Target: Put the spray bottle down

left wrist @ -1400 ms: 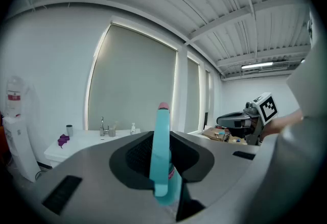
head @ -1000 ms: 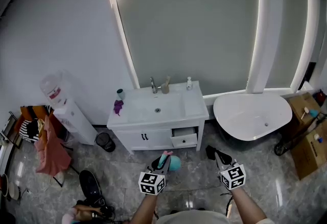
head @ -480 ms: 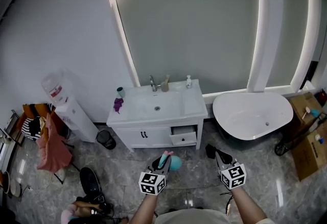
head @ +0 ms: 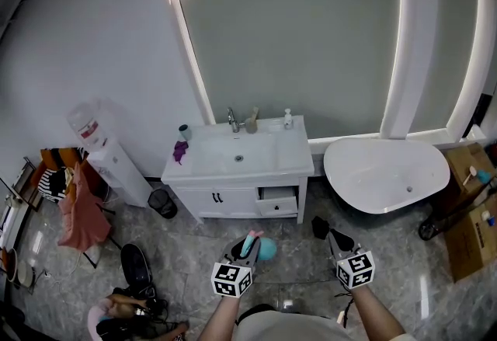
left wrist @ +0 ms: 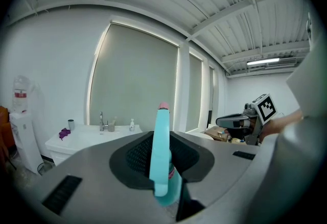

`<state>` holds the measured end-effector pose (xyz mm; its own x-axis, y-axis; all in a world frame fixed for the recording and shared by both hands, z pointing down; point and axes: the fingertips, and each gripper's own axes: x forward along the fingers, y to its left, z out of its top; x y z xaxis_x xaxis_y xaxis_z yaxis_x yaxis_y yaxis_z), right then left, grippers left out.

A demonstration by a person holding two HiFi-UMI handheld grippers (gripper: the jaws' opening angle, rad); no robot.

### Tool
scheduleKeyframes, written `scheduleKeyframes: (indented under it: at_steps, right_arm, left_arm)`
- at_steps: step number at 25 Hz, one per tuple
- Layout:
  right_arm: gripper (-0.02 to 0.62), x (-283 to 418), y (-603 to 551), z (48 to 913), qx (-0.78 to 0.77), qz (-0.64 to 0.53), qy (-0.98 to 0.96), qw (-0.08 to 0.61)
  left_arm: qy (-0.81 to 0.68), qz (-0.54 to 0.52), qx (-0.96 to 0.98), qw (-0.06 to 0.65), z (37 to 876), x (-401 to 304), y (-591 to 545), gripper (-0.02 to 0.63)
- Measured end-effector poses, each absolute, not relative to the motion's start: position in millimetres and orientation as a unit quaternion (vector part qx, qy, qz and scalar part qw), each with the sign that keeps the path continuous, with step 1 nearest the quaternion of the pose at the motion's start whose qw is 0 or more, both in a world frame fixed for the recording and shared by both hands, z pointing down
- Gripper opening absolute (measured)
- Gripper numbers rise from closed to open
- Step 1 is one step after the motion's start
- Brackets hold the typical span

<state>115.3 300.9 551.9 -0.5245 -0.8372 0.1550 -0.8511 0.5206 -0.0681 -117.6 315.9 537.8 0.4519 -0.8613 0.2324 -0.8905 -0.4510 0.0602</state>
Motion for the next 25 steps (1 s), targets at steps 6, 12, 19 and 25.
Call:
scheduleKeyframes:
  at_steps: [6, 12, 19, 25]
  right_arm:
    - [0.011, 124, 289, 554, 0.477, 0.069, -0.875, 0.053]
    - [0.011, 123, 261, 562, 0.475, 0.066, -0.876, 0.058]
    - [0.011, 115, 203, 562, 0.488, 0.069, -0.867, 0.07]
    - [0.011, 97, 137, 563, 0.497, 0.081, -0.86, 0.085]
  left_arm:
    - [-0.521, 0.081, 0.844, 0.099, 545, -107, 307, 0.077]
    - [-0.523, 0.079, 0.843, 0.102, 553, -109, 278, 0.077]
    - [-0.514, 0.074, 0.848, 0.105, 553, -119, 213, 0.077]
    - [-0.49, 0.081, 0.862, 0.106, 547, -129, 143, 0.077]
